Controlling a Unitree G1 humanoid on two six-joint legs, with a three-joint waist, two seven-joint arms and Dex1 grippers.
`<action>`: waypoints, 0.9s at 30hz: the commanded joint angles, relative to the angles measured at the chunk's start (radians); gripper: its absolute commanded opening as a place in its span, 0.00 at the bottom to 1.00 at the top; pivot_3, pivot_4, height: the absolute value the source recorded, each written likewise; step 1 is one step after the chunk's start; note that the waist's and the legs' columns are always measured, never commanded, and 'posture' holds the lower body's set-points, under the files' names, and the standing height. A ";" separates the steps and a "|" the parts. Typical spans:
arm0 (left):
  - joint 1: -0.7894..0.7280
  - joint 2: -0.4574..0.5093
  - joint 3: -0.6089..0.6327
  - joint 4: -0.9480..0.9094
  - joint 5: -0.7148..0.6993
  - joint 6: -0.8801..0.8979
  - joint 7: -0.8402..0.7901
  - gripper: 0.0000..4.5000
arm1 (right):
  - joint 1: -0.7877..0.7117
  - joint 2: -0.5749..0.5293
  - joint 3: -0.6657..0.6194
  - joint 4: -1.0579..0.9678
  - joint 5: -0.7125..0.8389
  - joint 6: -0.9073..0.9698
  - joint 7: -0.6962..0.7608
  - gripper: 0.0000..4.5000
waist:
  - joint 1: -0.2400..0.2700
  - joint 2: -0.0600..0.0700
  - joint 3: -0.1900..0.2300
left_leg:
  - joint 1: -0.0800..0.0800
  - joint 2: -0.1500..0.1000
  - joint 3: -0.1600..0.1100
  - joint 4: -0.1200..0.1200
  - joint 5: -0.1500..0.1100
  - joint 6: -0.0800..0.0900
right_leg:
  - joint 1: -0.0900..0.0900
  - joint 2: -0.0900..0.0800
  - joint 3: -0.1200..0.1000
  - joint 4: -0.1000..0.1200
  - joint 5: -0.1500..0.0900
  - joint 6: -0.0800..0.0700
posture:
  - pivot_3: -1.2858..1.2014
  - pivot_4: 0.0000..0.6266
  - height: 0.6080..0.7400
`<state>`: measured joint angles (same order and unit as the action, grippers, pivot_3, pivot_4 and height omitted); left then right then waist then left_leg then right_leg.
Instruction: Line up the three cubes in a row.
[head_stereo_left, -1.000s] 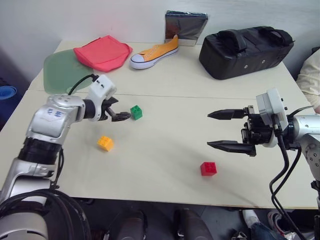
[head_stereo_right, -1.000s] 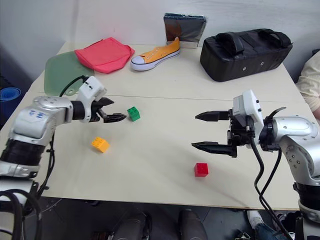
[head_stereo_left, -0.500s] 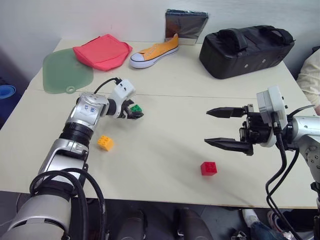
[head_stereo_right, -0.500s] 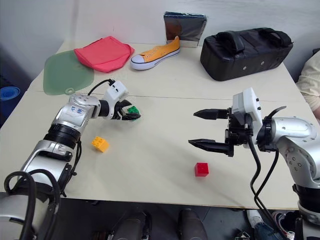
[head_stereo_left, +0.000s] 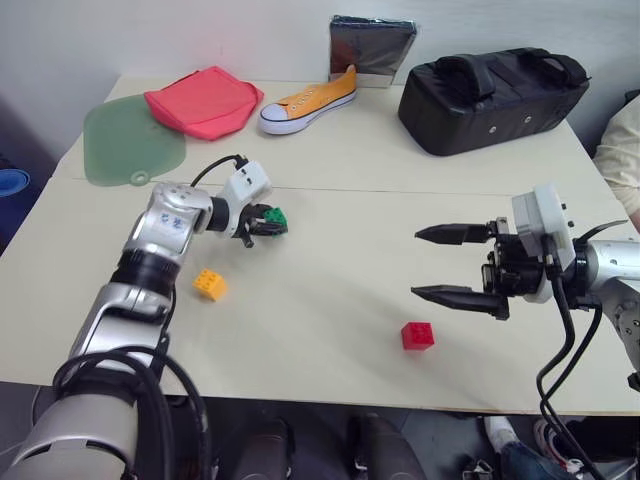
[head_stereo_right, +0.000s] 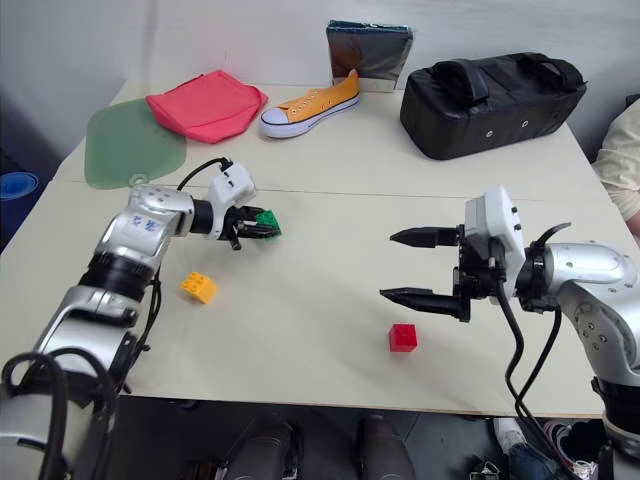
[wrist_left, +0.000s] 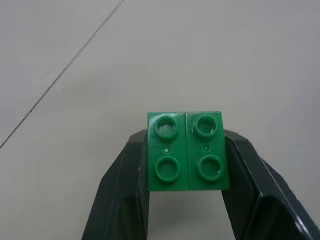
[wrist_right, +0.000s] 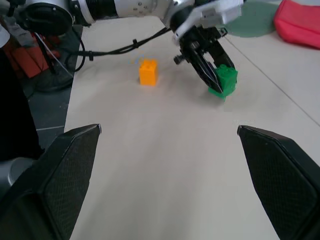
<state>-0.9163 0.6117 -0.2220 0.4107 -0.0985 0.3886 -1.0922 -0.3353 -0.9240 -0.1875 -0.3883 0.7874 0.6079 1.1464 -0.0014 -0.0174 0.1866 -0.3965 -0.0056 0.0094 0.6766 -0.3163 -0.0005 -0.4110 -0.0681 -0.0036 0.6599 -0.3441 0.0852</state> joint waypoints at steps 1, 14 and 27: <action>0.054 0.041 0.014 -0.279 -0.089 0.052 -0.109 0.33 | 0.026 -0.029 -0.040 -0.035 -0.012 -0.036 0.031 1.00 | 0.002 0.000 0.000 | 0.000 0.000 0.000 0.001 0.000 0.000 | 0.000 0.000 0.000 0.000 0.000 0.000 | 0.52 0.24 1.00; 0.230 -0.027 -0.227 -0.666 -0.033 0.227 -0.037 0.33 | 0.269 -0.162 -0.083 -0.038 -0.156 -0.244 0.255 1.00 | 0.021 0.000 0.000 | 0.003 0.000 0.002 0.006 -0.002 0.004 | 0.004 0.002 0.004 -0.001 0.001 0.003 | 0.52 0.24 1.00; 0.322 -0.057 -0.298 -0.770 -0.003 0.300 0.053 0.33 | 0.282 -0.157 -0.088 -0.041 -0.164 -0.242 0.253 1.00 | 0.024 0.000 0.000 | 0.007 0.000 0.002 0.006 -0.003 0.005 | 0.007 0.003 0.007 -0.002 0.001 0.003 | 0.52 0.24 1.00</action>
<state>-0.5984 0.5530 -0.5130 -0.3263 -0.1131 0.7137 -1.0482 -0.0492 -1.0690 -0.2437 -0.4178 0.6141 0.3715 1.3999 0.0230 -0.0174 0.1866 -0.3890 -0.0055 0.0118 0.6822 -0.3189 0.0045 -0.4029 -0.0655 0.0030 0.6582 -0.3427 0.0879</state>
